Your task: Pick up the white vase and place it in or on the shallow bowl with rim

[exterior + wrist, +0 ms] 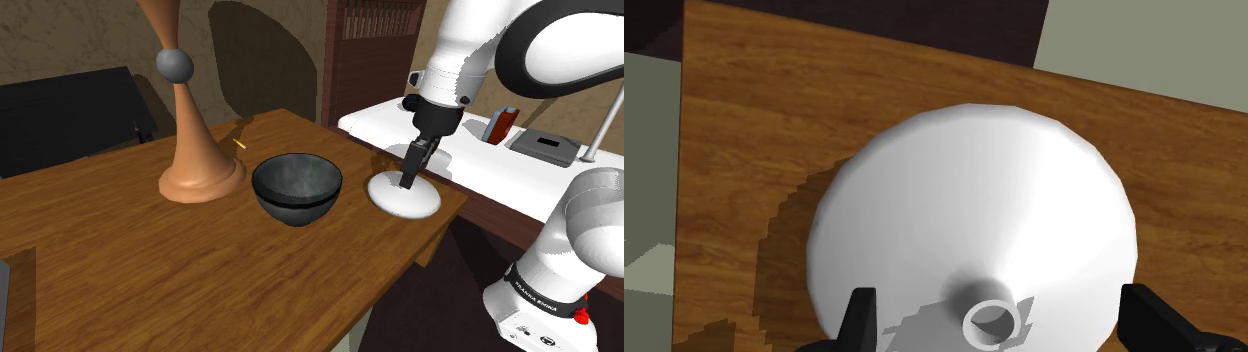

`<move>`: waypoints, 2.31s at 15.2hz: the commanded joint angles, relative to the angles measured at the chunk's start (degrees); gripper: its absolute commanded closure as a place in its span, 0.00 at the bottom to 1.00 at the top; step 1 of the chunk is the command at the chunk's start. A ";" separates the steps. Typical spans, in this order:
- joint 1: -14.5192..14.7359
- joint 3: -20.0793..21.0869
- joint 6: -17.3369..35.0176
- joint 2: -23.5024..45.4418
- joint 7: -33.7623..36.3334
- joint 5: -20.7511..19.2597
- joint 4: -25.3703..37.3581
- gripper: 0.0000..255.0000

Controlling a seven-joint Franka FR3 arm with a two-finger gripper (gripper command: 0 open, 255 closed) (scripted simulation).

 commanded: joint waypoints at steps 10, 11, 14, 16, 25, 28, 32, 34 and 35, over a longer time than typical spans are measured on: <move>0.00 0.01 0.02 0.00 0.00 0.01 -0.02 1.00; 0.01 0.01 0.02 0.00 0.00 0.01 -0.02 1.00; -0.13 -0.30 -1.53 -0.08 0.06 -0.29 1.45 1.00; -0.26 -0.60 -3.06 -0.11 0.11 -0.58 2.95 1.00; -0.83 -1.79 -9.66 0.46 0.40 -1.76 10.13 1.00; -1.01 -2.13 -11.78 0.88 0.50 -2.11 12.67 1.00; -1.25 -2.54 -14.57 1.60 0.66 -2.55 16.18 1.00; -1.37 -2.72 -15.95 2.03 0.74 -2.76 17.99 1.00; -1.43 -2.81 -16.64 2.26 0.78 -2.86 18.90 1.00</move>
